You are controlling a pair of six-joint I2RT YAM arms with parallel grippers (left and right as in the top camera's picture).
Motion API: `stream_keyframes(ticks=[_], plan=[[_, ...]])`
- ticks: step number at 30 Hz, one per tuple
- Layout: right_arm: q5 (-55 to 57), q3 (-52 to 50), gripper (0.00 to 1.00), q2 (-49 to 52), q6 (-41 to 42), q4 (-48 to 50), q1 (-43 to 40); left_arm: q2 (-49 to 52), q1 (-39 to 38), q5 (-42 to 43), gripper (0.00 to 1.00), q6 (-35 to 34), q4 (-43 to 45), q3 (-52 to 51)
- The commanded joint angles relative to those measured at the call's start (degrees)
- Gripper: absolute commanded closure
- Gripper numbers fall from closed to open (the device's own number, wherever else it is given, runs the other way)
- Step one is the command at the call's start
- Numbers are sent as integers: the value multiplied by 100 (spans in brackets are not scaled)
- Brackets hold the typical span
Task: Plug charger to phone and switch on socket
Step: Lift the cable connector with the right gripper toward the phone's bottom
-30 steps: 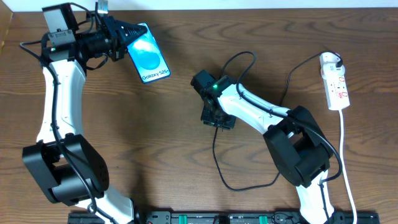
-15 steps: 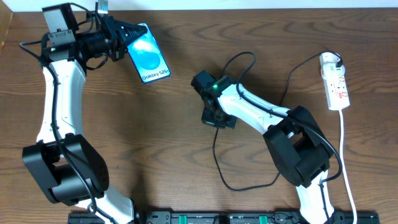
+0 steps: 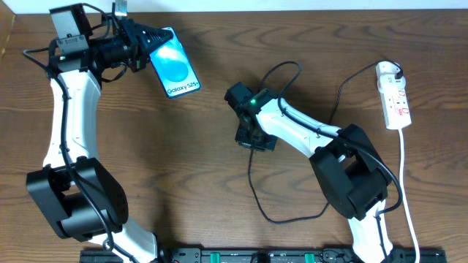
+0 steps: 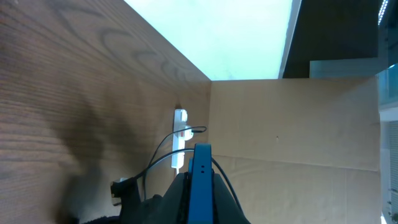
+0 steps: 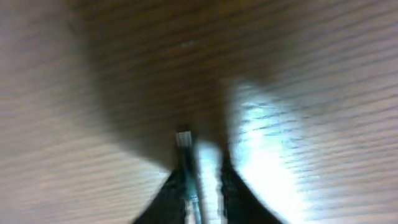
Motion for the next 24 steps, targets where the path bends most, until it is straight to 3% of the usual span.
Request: stream_keyframes(ticks=[1, 14, 16, 20, 23, 24], plan=[[-177, -76, 70, 203, -2, -28, 72, -96, 20, 229, 93, 9, 22, -11], [-138, -76, 65, 203, 0, -125, 118, -96, 20, 229, 93, 11, 22, -11], [-136, -76, 80, 203, 0, -125, 136, -96, 20, 232, 93, 11, 22, -11], [-133, -76, 85, 203, 0, -109, 140, -96, 20, 232, 93, 11, 20, -11], [-131, -76, 99, 203, 0, -107, 140, -96, 20, 232, 93, 11, -20, -11], [-131, -76, 99, 203, 0, -107, 140, -96, 20, 232, 93, 11, -20, -11]])
